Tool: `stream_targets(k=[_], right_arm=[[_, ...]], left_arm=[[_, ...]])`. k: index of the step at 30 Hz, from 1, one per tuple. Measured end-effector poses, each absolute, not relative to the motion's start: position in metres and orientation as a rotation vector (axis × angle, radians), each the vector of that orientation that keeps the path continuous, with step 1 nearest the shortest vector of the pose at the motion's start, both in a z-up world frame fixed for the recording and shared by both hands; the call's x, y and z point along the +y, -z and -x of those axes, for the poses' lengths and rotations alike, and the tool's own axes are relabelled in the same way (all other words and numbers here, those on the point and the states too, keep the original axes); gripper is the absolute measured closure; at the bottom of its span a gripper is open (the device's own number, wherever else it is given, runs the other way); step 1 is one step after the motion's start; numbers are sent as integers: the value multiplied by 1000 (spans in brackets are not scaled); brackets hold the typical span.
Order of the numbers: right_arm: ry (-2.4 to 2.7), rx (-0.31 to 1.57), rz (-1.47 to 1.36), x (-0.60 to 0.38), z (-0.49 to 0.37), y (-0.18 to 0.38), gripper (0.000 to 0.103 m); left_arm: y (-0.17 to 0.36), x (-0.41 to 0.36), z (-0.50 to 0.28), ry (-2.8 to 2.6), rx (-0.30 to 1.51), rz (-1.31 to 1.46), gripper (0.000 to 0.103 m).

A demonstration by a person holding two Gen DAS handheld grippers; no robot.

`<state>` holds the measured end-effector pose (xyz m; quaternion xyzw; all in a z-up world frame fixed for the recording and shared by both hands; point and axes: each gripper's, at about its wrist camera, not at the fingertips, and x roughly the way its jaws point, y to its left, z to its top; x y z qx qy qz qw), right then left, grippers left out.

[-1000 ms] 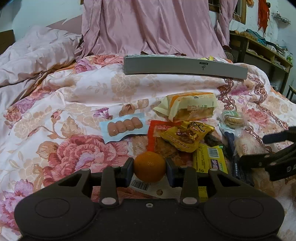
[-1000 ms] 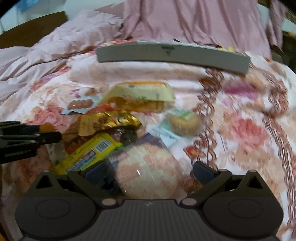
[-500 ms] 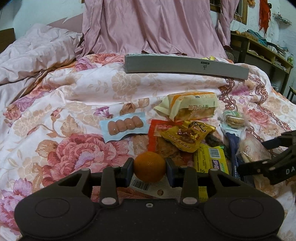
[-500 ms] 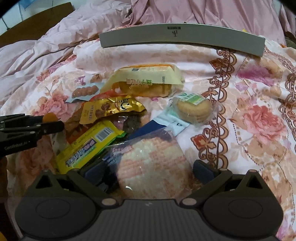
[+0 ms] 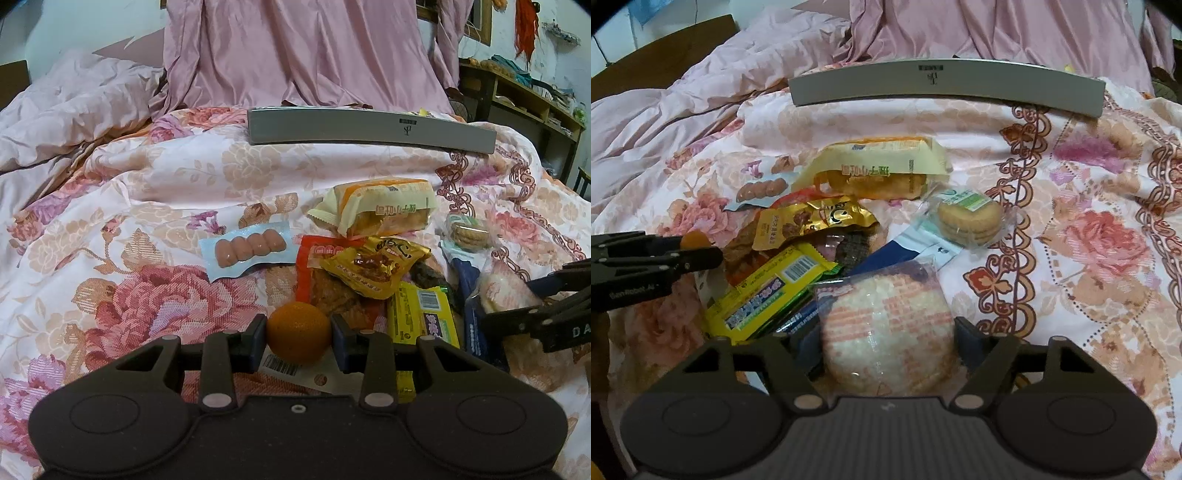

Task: Organize snacks
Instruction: 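Grasp the large round cracker bag with the right tool while the left holds the orange, then carry both snacks to the gray tray while the left tool releases the orange inside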

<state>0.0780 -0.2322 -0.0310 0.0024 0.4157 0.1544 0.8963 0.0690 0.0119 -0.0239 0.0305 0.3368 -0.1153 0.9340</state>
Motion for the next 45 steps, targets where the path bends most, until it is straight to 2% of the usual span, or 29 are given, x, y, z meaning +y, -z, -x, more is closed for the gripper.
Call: stream_targets(k=[12,31,37,45], right_arm=[[-289,746,7,-206,-60,-14,26],[-215,568,2,-228,-134,-131,26],[-175,547,11,-236,-179,-145,26],[-129,547,-9,-250,-235,-137,26]], left_arm=[[-8,9,-69,244,659,-38,64],[-133,-22,-165,263,501,-28,64],[-142,-43,-220,247,502,-44,64],[-130,-61,-285,225,514,-66,64]])
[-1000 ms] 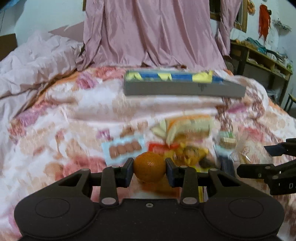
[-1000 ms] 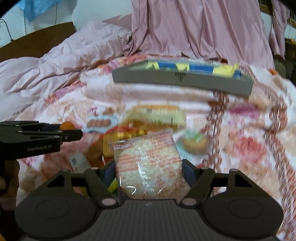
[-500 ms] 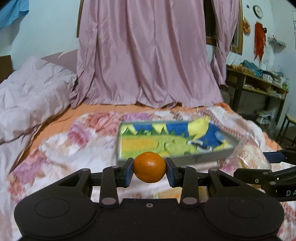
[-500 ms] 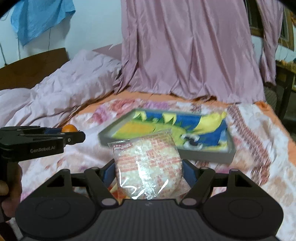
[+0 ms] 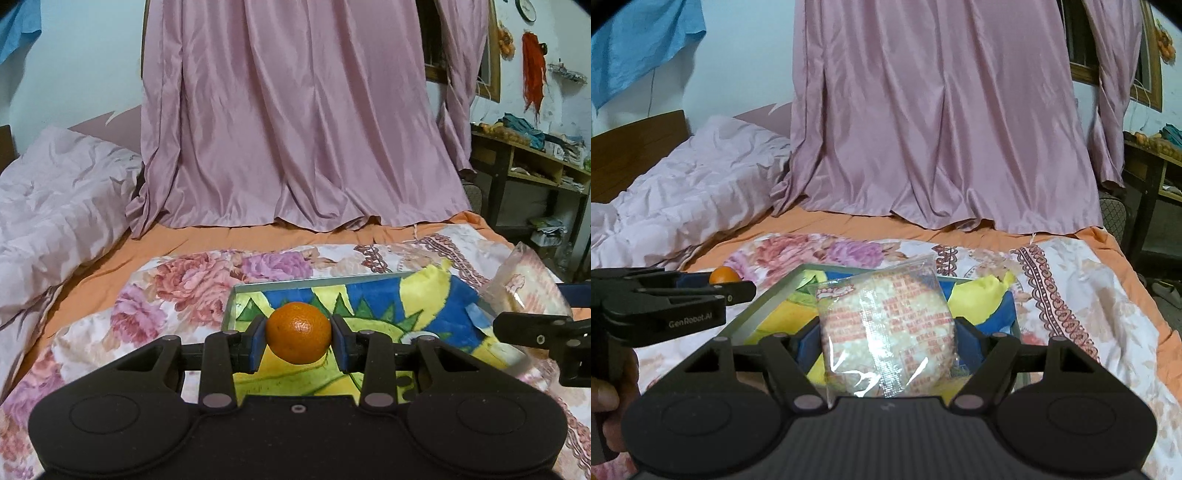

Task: Organize snacks
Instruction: 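Carry both snacks to the gray tray while the left tool releases the orange inside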

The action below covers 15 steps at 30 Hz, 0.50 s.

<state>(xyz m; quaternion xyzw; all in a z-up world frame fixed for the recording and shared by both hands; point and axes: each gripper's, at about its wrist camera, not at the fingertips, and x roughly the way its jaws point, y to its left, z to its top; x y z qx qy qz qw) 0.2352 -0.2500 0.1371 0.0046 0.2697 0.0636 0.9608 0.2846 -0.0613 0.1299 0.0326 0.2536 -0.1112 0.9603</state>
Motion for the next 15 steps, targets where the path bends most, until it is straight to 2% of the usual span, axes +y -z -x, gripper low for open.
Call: stream_targets(k=[15], right_arm=[[-97,667,-82,-268,-331,-86,26]], left_arm=[[-72,-64,-374,181,643,-46,64]])
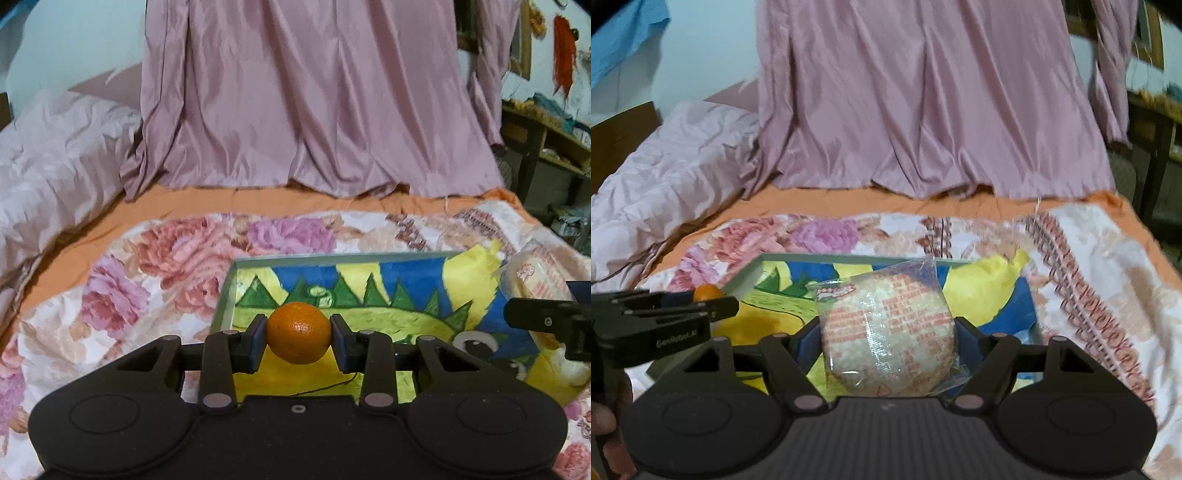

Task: Organize snacks
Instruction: 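Carry both snacks to the gray tray while the left tool releases the orange inside, then lower the round cracker bag into the tray and open the right tool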

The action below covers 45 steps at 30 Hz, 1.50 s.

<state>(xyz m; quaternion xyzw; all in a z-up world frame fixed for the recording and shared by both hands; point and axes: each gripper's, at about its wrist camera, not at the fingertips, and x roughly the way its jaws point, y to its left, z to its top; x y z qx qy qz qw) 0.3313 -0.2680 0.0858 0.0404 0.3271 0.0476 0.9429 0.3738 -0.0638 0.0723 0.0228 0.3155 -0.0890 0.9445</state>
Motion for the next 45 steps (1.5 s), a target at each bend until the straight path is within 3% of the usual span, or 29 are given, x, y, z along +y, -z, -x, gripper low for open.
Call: stream_targets(k=[9,23,29,34,36,42,45], right_arm=[[-51,787,-133,-279,-364,-39,26],[-43,800,-134,-276,-362,-31,25],[-32,768,-92,-273,-358,-36,20],[-37,747,-58,-270,-356,-41,16],[-32,733,-53,-271,-354,-43,14],[-22,693,-50,-274,-351,-47,0],[-27,646,-48,-274,-346,-49,0]], left_arm=[[-36,-69,-405,174,797,-4,64],[-34,-73,-404,173,792,-42,64],[-32,-72,-400,167,783,-52,50],[-36,-73,-394,158,747,-67,18],[-37,-75,-392,155,731,-80,12],[-39,-73,-392,130,724,-69,1],[-40,-73,-390,127,716,-78,1]])
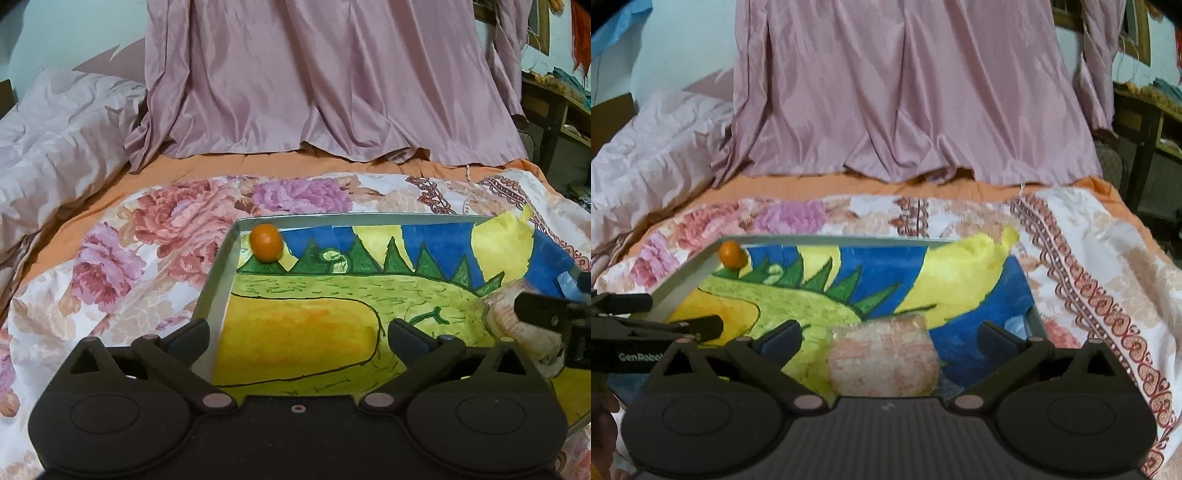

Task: Organize snacks
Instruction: 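Lower the round cracker bag into the tray and open the right tool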

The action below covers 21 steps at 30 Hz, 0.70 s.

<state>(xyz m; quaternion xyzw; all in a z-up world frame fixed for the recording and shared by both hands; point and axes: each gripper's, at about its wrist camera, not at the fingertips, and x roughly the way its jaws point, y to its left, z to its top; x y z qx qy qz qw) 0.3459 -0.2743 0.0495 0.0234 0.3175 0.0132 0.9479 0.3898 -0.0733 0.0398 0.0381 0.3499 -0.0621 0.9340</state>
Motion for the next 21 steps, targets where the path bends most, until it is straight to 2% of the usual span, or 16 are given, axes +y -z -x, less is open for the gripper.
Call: stream_targets(k=[14,21], right_arm=[[-37,523,-141,-285,-311,-75,0],[-48,469,-137,-278,-270,-93,0]], left_arm=[[-62,-61,-366,146,655,-14,1],[-82,-48,-329,141,607,-9,1]])
